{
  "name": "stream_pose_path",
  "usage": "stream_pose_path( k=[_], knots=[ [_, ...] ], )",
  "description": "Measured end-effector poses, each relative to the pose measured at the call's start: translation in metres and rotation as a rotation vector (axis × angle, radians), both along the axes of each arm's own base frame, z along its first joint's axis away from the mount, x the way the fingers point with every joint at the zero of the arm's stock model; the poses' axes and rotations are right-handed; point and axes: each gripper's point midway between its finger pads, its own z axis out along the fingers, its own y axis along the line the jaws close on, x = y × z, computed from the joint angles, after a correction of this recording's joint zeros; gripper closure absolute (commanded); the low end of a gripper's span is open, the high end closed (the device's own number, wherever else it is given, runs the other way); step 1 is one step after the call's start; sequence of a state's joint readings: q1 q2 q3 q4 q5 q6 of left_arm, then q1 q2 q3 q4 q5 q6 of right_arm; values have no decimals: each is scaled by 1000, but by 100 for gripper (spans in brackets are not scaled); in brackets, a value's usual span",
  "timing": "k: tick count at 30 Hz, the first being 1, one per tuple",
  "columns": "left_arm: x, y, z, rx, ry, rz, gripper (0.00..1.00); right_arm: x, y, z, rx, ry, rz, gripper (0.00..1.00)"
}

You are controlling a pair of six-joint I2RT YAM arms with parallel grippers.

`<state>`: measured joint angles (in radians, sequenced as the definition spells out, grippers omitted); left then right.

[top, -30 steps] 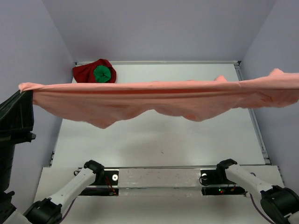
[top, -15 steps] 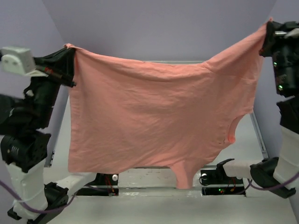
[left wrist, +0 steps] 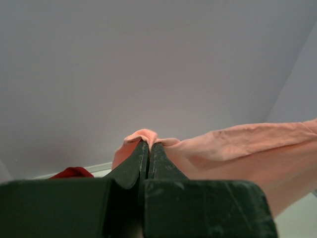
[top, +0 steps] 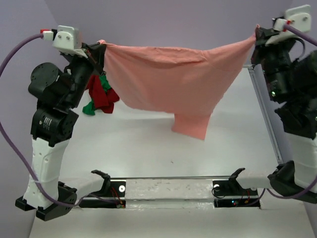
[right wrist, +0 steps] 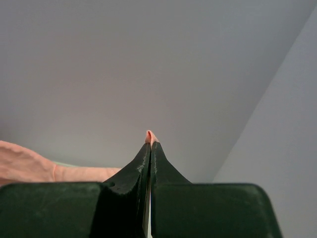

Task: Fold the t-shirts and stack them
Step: Flatten the tshirt out

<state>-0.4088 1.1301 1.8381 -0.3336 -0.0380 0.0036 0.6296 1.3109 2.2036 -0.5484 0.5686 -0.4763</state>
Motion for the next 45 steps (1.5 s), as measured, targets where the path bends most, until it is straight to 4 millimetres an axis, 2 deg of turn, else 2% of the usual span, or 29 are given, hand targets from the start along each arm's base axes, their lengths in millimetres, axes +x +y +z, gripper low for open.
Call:
stream_pose_path(
  k=[2,3,4,9,12,15,21,24,29,37,40,42,45],
  knots=[
    [-21,8,7,-15,-34,-2,100,-32,-14,14,31,-62,9,100],
    [-30,12,11,-22,-49,-3,100,-42,-21,17,44,-79,3,100],
    [-45,19,16,-35,-75,-3,100,-58,-36,22,70,-109,-9,100],
    [-100,43,31,-87,-159,-2,100,-108,-91,22,174,-183,-67,100],
    [-120,53,37,-108,-192,4,100,-121,-105,23,209,-208,-77,100],
    [-124,56,31,-112,-179,8,100,-119,-104,20,211,-199,-81,100],
    [-106,47,-2,-88,-73,3,100,-99,-84,9,172,-133,-70,100],
    [-97,43,-10,-82,-44,2,100,-90,-76,7,156,-109,-72,100],
    [-77,34,-11,-79,-31,1,100,-70,-63,6,118,-82,-104,100],
    [-15,6,-12,-44,1,0,100,-26,-30,18,28,-82,-164,100],
    [10,-6,-17,-30,18,-2,100,-7,-14,14,-16,-63,-172,100],
    [31,-20,-31,-11,60,-7,100,4,-3,7,-49,-43,-172,100],
    [38,-46,-46,34,95,-21,100,7,8,2,-70,-27,-158,100]
  ],
)
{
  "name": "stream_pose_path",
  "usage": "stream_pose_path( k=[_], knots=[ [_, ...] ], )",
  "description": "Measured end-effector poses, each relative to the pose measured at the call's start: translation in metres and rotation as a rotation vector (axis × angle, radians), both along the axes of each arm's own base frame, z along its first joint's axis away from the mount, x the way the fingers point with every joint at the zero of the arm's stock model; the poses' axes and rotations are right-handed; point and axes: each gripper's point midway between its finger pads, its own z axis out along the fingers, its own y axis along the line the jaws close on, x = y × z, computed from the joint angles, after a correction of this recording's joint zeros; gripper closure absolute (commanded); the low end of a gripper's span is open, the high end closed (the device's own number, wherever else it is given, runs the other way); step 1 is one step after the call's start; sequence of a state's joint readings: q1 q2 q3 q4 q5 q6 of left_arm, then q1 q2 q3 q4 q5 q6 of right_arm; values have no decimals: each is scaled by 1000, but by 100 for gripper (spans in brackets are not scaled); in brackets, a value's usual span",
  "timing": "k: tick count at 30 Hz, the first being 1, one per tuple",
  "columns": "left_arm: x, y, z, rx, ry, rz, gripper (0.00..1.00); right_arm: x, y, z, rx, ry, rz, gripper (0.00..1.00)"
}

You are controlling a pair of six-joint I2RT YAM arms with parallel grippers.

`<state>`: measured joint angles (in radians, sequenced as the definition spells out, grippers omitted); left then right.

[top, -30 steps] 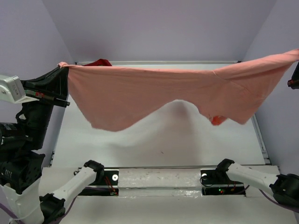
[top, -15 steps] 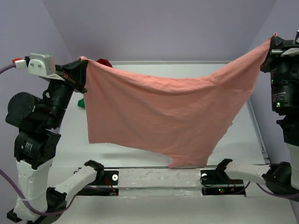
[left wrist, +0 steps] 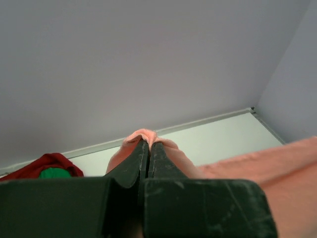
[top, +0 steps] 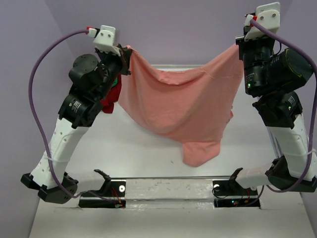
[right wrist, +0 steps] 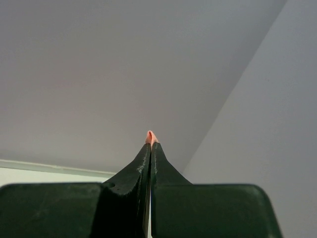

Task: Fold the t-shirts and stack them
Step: Flatten the tshirt out

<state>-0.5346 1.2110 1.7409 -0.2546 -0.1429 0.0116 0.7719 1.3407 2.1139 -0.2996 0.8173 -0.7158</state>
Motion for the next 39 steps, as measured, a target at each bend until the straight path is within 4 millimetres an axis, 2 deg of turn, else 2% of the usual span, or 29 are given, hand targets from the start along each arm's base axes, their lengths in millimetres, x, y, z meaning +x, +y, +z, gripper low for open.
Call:
stream_pose_path(
  k=[3,5,6,12,14,17,19,22,24,25,26,29,30,31,32,34,36,39],
  knots=[
    [-19,-32,-3,32,2,-67,100,-17,13,4,2,-10,57,100],
    [-35,-40,5,27,-17,-96,100,-37,7,6,15,-26,81,100],
    [-40,-40,7,23,-22,-95,100,-43,7,7,20,-31,97,100],
    [-91,-10,41,-80,-88,-85,100,-84,-56,11,145,-78,70,100],
    [-100,-10,43,-99,-87,-93,100,-95,-73,14,199,-97,72,100],
    [-111,-6,53,-130,-96,-87,100,-100,-80,16,242,-106,82,100],
    [-109,-11,55,-124,-94,-77,100,-97,-73,14,238,-96,97,100],
    [-93,-33,53,-84,-93,-53,100,-86,-50,8,208,-83,128,100],
    [-75,-56,47,-33,-86,-39,100,-72,-27,1,163,-61,143,100],
    [-67,-58,48,-24,-89,-27,100,-65,-14,-1,142,-53,153,100],
    [-58,-68,46,-6,-87,-31,100,-54,6,-5,109,-40,168,100],
    [-8,-89,29,55,-62,-6,100,-31,41,-7,52,-24,188,100],
    [13,-88,20,78,-45,16,100,-18,54,-8,27,-19,185,100],
    [23,-89,14,88,-34,15,100,-5,65,-11,5,-14,191,100],
    [43,-87,4,105,-12,31,100,7,69,-14,-15,-2,184,100],
    [68,-77,-6,118,17,54,100,34,72,-16,-28,8,168,100],
    [94,-67,0,102,14,71,100,66,63,-20,-33,25,137,100],
    [120,-49,12,81,-5,100,100,98,42,-22,-15,35,102,100]
  ],
)
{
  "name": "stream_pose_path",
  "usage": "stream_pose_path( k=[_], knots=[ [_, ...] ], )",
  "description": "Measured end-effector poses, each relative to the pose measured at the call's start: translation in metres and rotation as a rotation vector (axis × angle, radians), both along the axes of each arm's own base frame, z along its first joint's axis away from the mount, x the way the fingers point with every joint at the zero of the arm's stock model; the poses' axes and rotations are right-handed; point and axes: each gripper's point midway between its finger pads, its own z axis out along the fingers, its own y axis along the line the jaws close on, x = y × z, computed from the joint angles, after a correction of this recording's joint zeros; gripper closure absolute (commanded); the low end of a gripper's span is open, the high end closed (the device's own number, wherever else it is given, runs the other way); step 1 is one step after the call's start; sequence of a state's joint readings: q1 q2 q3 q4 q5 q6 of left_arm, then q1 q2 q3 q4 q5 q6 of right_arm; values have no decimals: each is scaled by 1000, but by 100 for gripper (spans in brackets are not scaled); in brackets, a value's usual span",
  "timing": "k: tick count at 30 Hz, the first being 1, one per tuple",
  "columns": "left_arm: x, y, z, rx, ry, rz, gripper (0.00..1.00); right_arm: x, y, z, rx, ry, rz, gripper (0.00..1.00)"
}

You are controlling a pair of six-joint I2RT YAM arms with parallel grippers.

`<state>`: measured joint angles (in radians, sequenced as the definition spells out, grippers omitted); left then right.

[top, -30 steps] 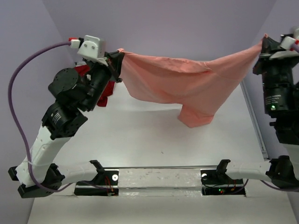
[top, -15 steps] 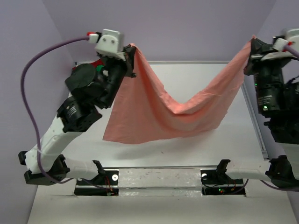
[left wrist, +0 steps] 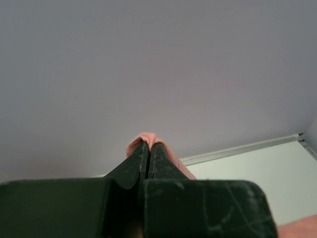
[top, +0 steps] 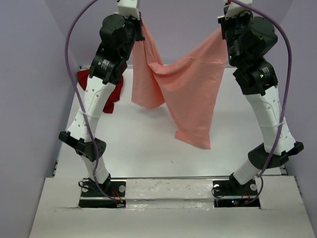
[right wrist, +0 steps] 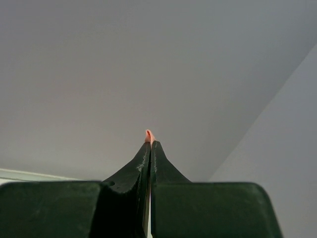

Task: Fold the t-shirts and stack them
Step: Flatten the tshirt out

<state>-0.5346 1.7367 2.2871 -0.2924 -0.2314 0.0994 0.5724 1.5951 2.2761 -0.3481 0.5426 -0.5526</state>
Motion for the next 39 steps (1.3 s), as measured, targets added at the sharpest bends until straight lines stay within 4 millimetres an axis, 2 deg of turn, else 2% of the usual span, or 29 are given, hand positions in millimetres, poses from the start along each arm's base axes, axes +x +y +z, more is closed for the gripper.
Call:
stream_pose_path(
  k=[4,8,11,14,16,17,19,22,24,26,28,29,33,36,39],
  knots=[
    [23,25,21,-39,-49,14,100,23,-24,2,28,-6,-20,100],
    [40,48,19,-51,-49,35,100,37,-44,-4,50,8,-32,100],
    [49,61,8,-45,-24,63,100,41,-49,-11,51,25,-38,100],
    [49,59,-14,-26,27,55,100,39,-48,-24,41,58,-31,100],
    [43,57,-26,-14,57,48,100,31,-49,-29,35,72,-29,100],
    [39,58,-29,-11,67,45,100,20,-50,-30,31,72,-29,100],
    [28,59,-33,-6,83,40,100,4,-50,-30,25,72,-29,100],
    [-1,65,-21,-15,61,38,100,-47,-36,-4,11,5,-7,100],
    [-28,69,-3,-30,25,41,100,-85,-21,18,10,-70,35,100],
    [-59,73,19,-52,-23,36,100,-118,-14,37,6,-136,69,100],
    [-90,77,39,-79,-72,24,100,-140,-22,52,19,-178,59,100],
    [-110,81,50,-96,-101,15,100,-152,-32,59,37,-202,39,100],
    [-164,106,72,-146,-170,27,100,-171,-65,62,71,-212,-69,100],
    [-184,123,73,-160,-181,61,100,-180,-81,64,101,-213,-123,100],
    [-198,137,72,-176,-193,93,100,-181,-83,61,95,-200,-166,100]
  ],
)
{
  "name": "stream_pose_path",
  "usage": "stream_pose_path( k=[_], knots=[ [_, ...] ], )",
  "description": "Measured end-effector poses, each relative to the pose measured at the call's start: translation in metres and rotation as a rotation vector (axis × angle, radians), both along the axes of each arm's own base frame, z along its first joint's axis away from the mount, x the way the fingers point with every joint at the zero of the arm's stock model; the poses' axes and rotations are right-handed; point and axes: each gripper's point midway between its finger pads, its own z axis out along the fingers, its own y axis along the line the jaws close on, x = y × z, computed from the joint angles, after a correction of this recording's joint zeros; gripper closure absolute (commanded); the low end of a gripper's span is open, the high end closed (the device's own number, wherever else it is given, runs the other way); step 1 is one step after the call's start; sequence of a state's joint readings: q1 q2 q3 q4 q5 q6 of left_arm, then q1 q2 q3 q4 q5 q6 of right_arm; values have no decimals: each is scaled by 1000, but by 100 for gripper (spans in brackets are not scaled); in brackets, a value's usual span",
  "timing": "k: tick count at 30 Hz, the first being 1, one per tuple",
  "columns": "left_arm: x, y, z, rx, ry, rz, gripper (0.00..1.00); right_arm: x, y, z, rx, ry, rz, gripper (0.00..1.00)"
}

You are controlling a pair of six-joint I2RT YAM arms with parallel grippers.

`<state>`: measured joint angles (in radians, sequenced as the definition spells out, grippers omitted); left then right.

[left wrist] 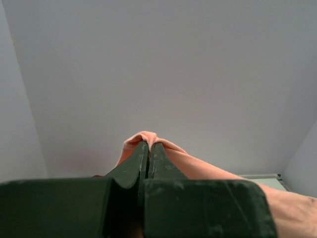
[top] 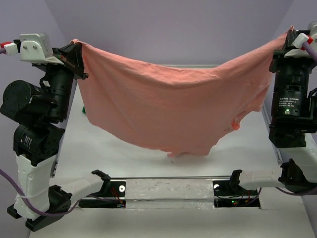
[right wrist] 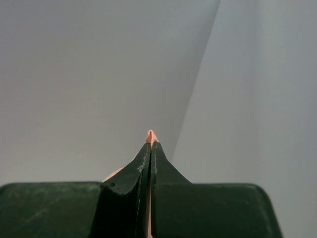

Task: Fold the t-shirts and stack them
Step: Flatten the tshirt out

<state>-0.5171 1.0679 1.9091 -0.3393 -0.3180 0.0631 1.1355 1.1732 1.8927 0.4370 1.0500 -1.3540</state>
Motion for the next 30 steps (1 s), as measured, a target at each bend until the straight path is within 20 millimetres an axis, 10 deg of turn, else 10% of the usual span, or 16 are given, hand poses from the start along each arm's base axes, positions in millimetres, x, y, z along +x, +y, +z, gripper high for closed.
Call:
stream_pose_path(
  k=[17,24,30],
  knots=[
    [106,-50,-148,183,340,41,100,45,52,-12,-119,43,-104,100],
    [134,-59,-78,128,227,26,100,73,46,11,-62,-12,-100,100],
    [161,-60,-27,85,119,14,100,142,40,-14,-93,47,-82,100]
  ],
)
